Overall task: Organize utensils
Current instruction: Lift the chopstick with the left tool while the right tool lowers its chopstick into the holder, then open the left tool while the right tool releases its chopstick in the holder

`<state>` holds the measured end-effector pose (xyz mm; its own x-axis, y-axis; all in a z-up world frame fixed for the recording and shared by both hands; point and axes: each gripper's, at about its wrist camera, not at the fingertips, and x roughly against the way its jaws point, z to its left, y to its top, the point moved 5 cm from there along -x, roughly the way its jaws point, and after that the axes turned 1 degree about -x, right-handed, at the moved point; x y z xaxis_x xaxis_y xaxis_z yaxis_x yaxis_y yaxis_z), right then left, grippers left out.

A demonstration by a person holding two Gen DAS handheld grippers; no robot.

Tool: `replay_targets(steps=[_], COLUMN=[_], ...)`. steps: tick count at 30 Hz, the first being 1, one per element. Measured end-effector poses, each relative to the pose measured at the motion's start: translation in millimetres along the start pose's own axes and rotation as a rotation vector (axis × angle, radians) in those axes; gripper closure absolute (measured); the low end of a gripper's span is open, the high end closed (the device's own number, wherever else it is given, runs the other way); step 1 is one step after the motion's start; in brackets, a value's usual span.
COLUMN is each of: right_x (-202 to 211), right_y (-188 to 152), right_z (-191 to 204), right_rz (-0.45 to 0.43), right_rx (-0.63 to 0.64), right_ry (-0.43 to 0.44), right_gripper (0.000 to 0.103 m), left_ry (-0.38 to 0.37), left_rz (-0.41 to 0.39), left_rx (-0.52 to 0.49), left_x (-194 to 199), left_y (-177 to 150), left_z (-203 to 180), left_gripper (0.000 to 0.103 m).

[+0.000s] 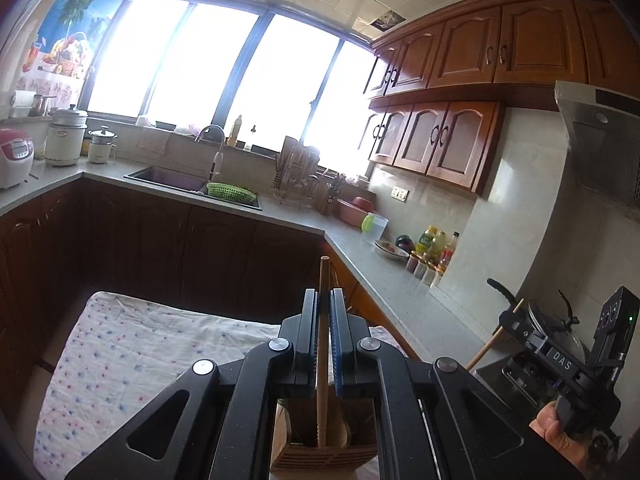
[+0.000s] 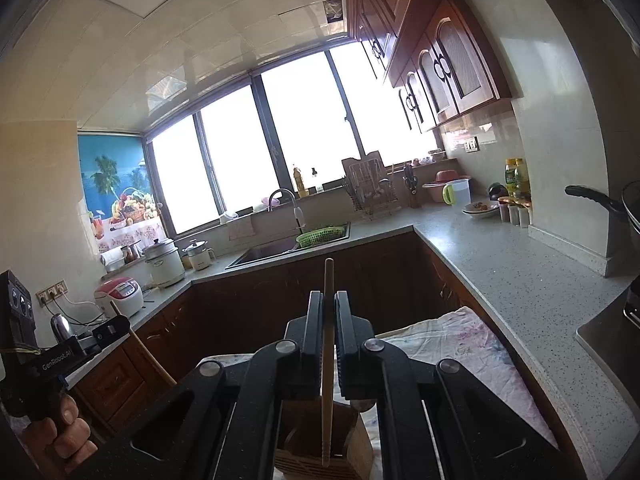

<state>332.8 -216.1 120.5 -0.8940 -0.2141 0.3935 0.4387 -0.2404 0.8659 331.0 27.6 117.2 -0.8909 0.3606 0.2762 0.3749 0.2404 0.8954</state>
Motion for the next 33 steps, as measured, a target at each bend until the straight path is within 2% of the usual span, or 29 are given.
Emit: replay_targets(steps=[5,10,14,27,28,30,31,32,33], right_x=[-33.8,-54.3,-63.9,-68.2,-68.9,-66.7,-63.5,-58.5,-51.8], right_y=[-28.2,-65.0,-85.7,-85.6,-85.2,-82.9,-80.8,-77.8,-74.7], right_z=[-15.4,-24.1,-29.9,-33.7,-34.3,-34.3,-33.9,-33.4,-32.8], right_rz=[0.032,0.071,0.11,0.146,0.15,0.152,0.146,0.132,0.113], right_rx=[-0.03,-0.032,-0.041,-0.036,-0.038,-0.045,-0.051,-0.057,-0.063], right_ry=[-0.021,-0.036,-0.036,-0.042,-0.043,-0.034,-0.022,-0.012,-0.008], right_gripper=[0.098,0.098,0.098,0.095,0.091,0.088,0.076,0.057,0.047], left_ry=[0.03,0.04,0.054,0.062,0.049,0.038,0.049,0.057,0.061], left_rz=[0.014,0.06,0.106,0.115,0.126,0.132,0.128,0.114,0.097], left_rx=[0.036,0.037,0.024,0.009,0.019,0.04,0.046,0.05,0.052], left_x=[-38.7,-68.3,-88.5,-94.4,-90.7,-83.2,-79.3,-71.6,-63.9], left_y=[-26.0,-57.0,-69.2,-61.9,-63.4,-63.5,-62.1,-60.0,-59.0], left_z=[12.0,14.0,16.0,18.7,21.0,23.9,24.6,26.8,27.5], left_gripper=[0.099,0.099,0.099,0.098,0.096,0.081,0.063,0.05,0.047])
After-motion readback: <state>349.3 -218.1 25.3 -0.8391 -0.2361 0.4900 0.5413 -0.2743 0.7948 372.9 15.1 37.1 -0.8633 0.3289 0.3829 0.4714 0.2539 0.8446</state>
